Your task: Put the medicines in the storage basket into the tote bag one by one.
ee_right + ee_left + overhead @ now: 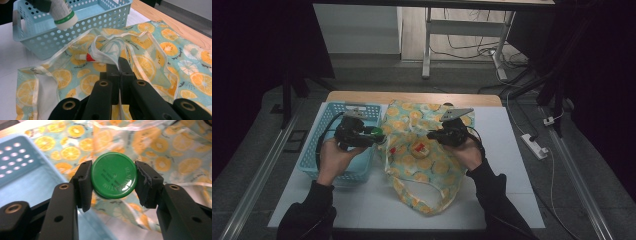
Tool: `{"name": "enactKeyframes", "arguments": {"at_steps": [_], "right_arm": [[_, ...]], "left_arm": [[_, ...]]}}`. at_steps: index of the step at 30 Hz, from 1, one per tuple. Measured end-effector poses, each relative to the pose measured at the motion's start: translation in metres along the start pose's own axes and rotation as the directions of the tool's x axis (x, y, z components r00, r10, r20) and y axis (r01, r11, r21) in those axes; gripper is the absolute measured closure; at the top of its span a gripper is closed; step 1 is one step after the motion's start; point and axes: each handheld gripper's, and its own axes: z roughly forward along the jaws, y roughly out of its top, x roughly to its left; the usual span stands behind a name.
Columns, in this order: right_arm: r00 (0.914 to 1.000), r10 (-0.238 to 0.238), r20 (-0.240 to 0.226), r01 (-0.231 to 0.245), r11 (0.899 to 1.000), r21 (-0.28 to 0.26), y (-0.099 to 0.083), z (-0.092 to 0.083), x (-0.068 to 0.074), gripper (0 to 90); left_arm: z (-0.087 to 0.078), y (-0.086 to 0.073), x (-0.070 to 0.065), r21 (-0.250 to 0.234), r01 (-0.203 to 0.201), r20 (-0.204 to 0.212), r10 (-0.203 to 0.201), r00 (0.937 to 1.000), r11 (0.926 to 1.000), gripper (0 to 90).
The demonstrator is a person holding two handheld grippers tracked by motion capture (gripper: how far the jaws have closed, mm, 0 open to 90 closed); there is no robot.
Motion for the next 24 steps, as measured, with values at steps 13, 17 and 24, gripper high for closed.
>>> {"name": "enactKeyframes", "arguments": {"at_steps": [13, 17, 24], "right_arm": [[1.0, 0.0, 0.002, 0.0, 1.0, -0.001, 0.0, 0.0, 0.0, 89.7], [1.0, -0.001, 0.001, 0.001, 1.0, -0.001, 0.0, 0.001, 0.0, 89.7], [1.0, -0.005, -0.001, 0.005, 1.0, -0.001, 0.001, 0.002, 0.002, 89.7]], "left_arm": [[0.03, 0.009, -0.03, 0.044, -0.081, 0.089, 0.076, 0.9931, 0.9958, 52.1], [0.042, 0.011, -0.038, 0.057, -0.104, 0.111, 0.097, 0.9891, 0.993, 52.1], [0.061, 0.013, -0.047, 0.082, -0.133, 0.113, 0.123, 0.9859, 0.9878, 52.1]]}}
